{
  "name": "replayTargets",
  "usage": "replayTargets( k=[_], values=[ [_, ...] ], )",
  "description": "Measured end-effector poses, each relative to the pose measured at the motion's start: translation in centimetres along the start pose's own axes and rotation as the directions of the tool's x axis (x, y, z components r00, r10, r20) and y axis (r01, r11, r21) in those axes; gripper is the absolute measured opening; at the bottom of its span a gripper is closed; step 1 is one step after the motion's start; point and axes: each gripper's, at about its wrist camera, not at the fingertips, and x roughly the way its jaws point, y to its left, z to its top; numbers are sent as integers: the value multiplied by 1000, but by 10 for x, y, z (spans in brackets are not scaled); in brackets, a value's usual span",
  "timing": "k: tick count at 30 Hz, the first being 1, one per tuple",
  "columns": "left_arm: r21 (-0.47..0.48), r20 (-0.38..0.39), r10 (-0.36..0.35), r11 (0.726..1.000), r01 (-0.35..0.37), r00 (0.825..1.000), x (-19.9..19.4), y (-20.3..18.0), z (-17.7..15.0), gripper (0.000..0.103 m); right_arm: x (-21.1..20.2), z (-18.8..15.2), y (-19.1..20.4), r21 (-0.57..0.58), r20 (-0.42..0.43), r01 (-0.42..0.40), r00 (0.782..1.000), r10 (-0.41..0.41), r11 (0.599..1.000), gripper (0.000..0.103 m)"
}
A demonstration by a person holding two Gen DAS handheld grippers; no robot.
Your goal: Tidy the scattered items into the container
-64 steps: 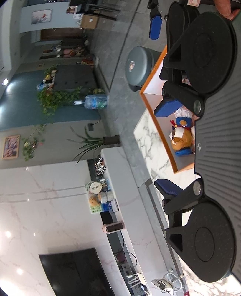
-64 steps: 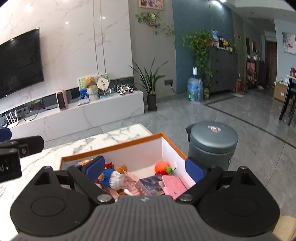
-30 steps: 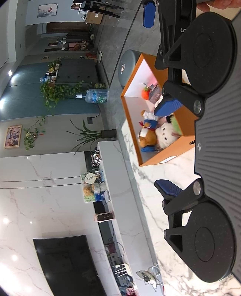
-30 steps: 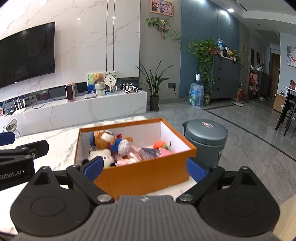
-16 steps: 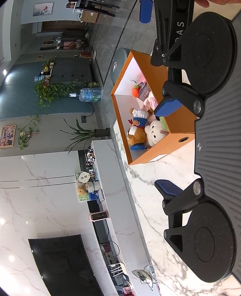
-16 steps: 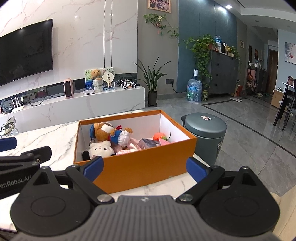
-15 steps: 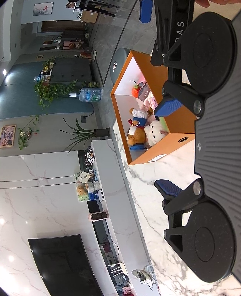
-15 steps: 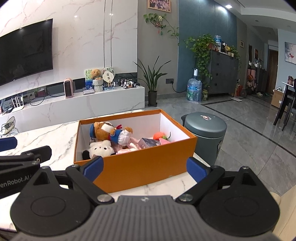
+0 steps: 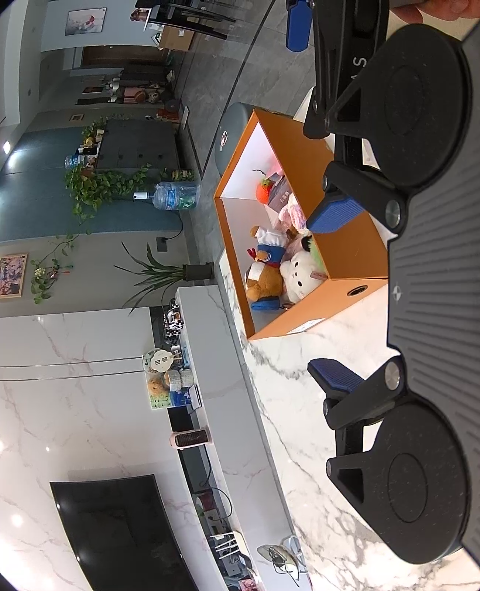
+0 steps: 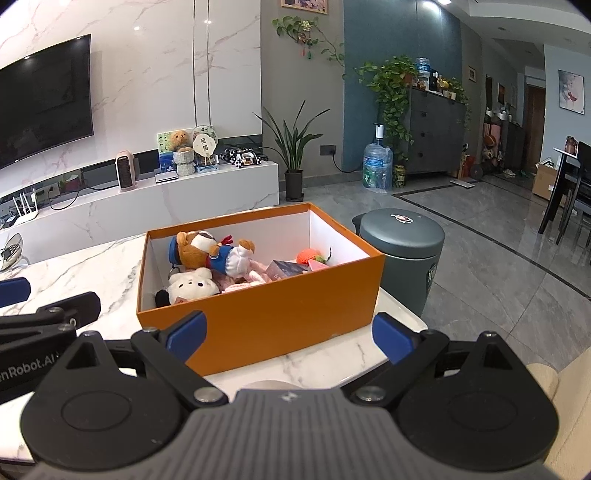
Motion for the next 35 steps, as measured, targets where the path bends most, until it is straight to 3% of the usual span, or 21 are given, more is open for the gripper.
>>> replayTargets(
  k=[35],
  values=[
    [-30,8,-1,1000,1,1000,-8,6,2,88,-8,0,10,-14,-9,15,1000,-15,1000,97]
  ],
)
